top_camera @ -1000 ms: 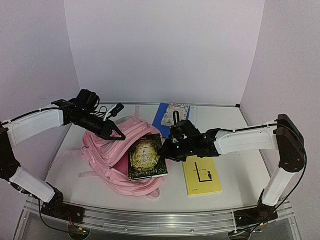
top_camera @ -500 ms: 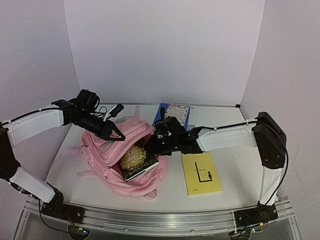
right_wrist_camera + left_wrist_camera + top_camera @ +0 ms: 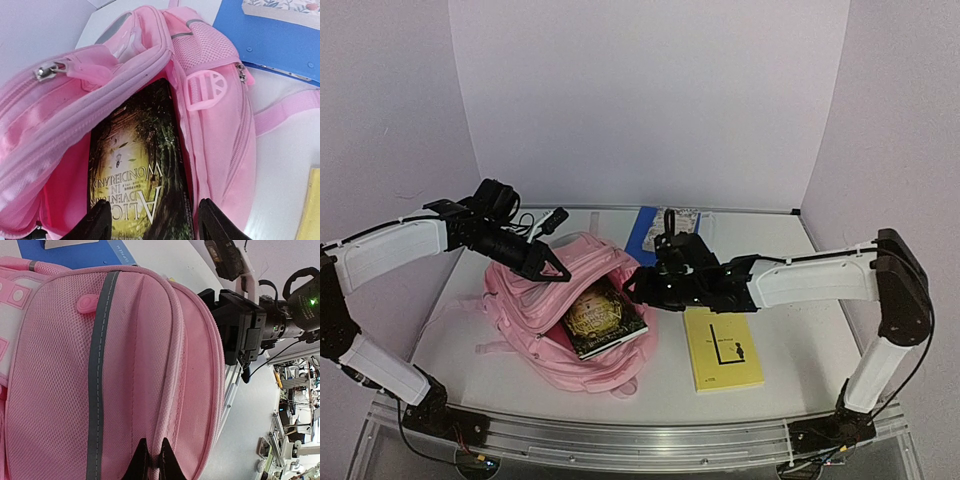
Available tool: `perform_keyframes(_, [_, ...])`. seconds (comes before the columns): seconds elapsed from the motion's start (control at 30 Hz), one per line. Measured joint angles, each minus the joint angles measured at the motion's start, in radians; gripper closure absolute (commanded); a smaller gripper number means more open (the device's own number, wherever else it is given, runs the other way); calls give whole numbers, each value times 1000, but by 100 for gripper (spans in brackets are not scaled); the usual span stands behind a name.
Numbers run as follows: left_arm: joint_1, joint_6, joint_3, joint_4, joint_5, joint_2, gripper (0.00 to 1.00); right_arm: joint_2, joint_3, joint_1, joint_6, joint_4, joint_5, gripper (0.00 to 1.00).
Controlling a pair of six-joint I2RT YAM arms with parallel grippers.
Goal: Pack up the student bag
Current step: Place the book in the student bag.
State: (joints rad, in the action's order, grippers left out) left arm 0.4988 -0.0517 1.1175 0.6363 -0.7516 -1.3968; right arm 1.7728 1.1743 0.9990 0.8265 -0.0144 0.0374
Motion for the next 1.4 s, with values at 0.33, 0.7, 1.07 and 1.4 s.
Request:
perform_keyframes(0.33, [0,0,0,0,3,0,100,-103,-126,39,174,41,-77,54])
perform_keyframes(0.7, [0,0,0,0,4,0,100,-77,-131,92,246,64,-120,56])
perform_keyframes(1.07, [0,0,0,0,5,0,100,-23,-108,92,261,88,-83,65])
perform_keyframes(1.4, [-2,0,0,-2,23,0,100,59,13,93,229,124,-43,70])
